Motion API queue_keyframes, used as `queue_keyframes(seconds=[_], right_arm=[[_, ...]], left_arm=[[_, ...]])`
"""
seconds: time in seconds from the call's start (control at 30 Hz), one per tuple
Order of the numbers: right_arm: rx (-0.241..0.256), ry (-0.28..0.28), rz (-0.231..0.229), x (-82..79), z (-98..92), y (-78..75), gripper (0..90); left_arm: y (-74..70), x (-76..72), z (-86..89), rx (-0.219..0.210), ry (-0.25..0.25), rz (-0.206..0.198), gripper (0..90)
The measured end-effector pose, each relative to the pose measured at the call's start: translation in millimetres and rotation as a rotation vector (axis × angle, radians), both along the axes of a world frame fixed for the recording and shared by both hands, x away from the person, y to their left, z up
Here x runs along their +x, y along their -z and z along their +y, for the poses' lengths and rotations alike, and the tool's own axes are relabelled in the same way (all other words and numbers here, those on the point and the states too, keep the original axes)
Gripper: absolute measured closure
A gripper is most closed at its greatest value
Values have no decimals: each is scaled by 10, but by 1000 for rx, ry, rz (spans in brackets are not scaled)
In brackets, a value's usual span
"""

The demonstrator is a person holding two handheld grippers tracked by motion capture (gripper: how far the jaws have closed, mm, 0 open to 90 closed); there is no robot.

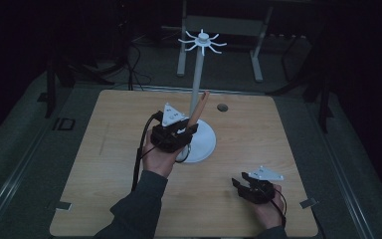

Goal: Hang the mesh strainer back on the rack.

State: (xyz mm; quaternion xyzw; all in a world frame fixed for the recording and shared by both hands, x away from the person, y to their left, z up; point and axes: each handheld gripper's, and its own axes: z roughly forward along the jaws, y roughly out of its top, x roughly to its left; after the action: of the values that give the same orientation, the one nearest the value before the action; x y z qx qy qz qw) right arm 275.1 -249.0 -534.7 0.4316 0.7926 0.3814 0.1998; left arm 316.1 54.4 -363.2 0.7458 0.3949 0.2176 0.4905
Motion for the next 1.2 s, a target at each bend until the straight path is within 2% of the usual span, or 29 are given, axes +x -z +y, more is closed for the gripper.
queue_keyframes(seconds=[0.5, 1.2], right_arm=[[-4, 1, -3, 0, 2, -1, 514], [-4, -2, -1, 10, 6, 2, 514]], left_arm=[[-172, -6, 23, -31, -13, -40, 685], [-330, -2, 55, -86, -41, -81, 685]])
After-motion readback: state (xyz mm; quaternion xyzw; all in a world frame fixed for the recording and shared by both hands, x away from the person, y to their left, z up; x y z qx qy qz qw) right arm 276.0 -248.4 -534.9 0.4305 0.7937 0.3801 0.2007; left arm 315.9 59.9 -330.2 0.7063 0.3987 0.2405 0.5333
